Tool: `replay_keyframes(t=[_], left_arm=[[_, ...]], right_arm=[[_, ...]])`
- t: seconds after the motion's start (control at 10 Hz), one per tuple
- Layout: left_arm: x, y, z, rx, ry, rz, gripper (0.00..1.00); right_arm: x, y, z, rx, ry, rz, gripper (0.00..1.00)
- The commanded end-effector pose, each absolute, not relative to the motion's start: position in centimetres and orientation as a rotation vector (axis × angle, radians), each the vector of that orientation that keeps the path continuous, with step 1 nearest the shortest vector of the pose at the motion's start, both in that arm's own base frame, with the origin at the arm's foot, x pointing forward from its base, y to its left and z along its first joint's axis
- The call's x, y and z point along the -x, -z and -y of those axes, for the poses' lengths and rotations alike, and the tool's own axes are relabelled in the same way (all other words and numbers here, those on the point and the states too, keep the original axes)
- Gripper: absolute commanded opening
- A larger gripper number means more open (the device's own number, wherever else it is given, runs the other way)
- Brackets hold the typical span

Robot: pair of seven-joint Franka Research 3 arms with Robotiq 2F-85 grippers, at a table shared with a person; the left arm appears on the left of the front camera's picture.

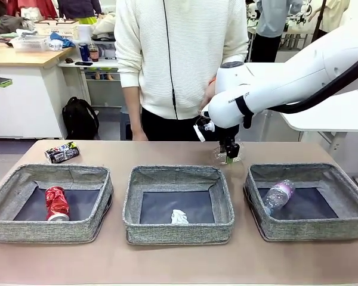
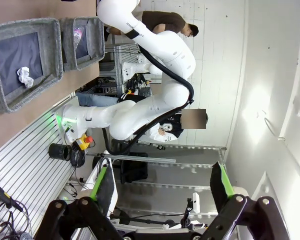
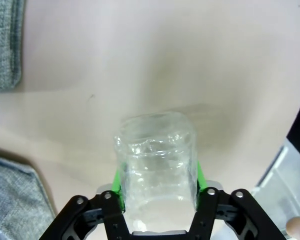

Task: Sort the waste into the appropriate baskets.
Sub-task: Pick up the waste item pointed out by the person.

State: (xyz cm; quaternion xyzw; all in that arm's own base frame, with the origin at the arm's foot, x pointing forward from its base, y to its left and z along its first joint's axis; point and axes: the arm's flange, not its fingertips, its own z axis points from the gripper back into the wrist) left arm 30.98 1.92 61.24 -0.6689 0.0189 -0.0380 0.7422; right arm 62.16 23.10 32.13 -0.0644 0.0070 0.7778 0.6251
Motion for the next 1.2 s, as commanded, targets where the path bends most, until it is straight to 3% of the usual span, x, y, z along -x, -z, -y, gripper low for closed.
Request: replay_keyframes(t=[0.0, 0.6, 0.8, 0.9, 1.0, 1.1], left_arm=[[-30.7, -61.3, -1.8, 1.488, 0.101, -0.032, 1.0], [-30.7, -61.3, -1.8, 1.488, 0.101, -0.032, 1.0], [-30.7, -61.3, -1.8, 1.488, 0.101, -0.032, 1.0], [-30.7, -61.3, -1.8, 1.488, 0.101, -0.032, 1.0], [-30.7, -61.3, -1.8, 1.488, 0.101, -0.032, 1.0], [-30.7, -61.3, -1.8, 1.488, 0.101, -0.032, 1.0]], right_arm=[[-62.4, -32.0, -22.9, 0.157, -1.728, -0.039, 0.0], [-59.9, -36.9, -21.3, 0.134, -1.722, -0.048, 0.0], [-56.2, -43.4, -21.1, 0.175, -1.619, -0.053, 0.0], [-53.1, -48.0, -21.1, 0.126, -1.57, -0.01, 0.0], [-49.7, -52.7, -21.1, -0.058, -1.452, 0.03, 0.0], [-46.2, -56.4, -21.2, -0.091, -1.352, 0.06, 0.0]])
